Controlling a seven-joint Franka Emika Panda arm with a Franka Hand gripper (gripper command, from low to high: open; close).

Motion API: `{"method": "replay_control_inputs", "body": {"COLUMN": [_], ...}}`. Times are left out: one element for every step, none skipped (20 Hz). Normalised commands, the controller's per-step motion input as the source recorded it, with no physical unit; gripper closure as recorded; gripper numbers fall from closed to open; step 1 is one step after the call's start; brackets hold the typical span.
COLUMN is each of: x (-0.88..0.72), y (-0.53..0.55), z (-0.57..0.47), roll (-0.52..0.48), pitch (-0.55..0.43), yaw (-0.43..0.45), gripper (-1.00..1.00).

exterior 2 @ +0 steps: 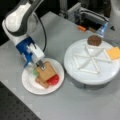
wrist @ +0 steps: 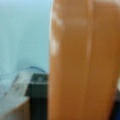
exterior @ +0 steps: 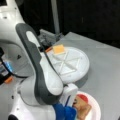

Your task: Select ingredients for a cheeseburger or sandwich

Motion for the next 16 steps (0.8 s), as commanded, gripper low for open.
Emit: {"method": "replay_control_inputs", "body": {"x": [0.33,0.33,0.32,0.32,0.32,0.32,0.32,0.33,0.33,0.33,0.34,0.34,0.34,0.34,0.34,0.33], "y": [-0.16,-0.16,-0.17,-0.18,-0.18,-0.18,-0.18,-0.17,-0.17,-0.17,-0.18,-0.18,-0.18,-0.19,-0.19,-0.2], "z": [-0.1,-0.1,-0.1,-0.11,-0.11,-0.11,-0.11,-0.11,-0.11,-0.1,-0.1,-0.1,-0.09,-0.09,-0.09,-0.08], "roll": [0.146,0.149,0.153,0.156,0.157,0.158,0.161,0.161,0.162,0.163,0.163,0.163,0.164,0.165,0.165,0.164], "pitch": [-0.069,-0.069,-0.073,-0.072,-0.076,-0.079,-0.08,-0.081,-0.081,-0.081,-0.081,-0.08,-0.078,-0.077,-0.076,-0.074], "yaw": [0.175,0.175,0.175,0.176,0.174,0.173,0.173,0.17,0.17,0.17,0.17,0.172,0.174,0.176,0.176,0.177], "gripper": [-1.0,-1.0,-1.0,-1.0,-1.0,-1.0,-1.0,-1.0,-1.0,-1.0,-1.0,-1.0,-1.0,-1.0,-1.0,-1.0]}}
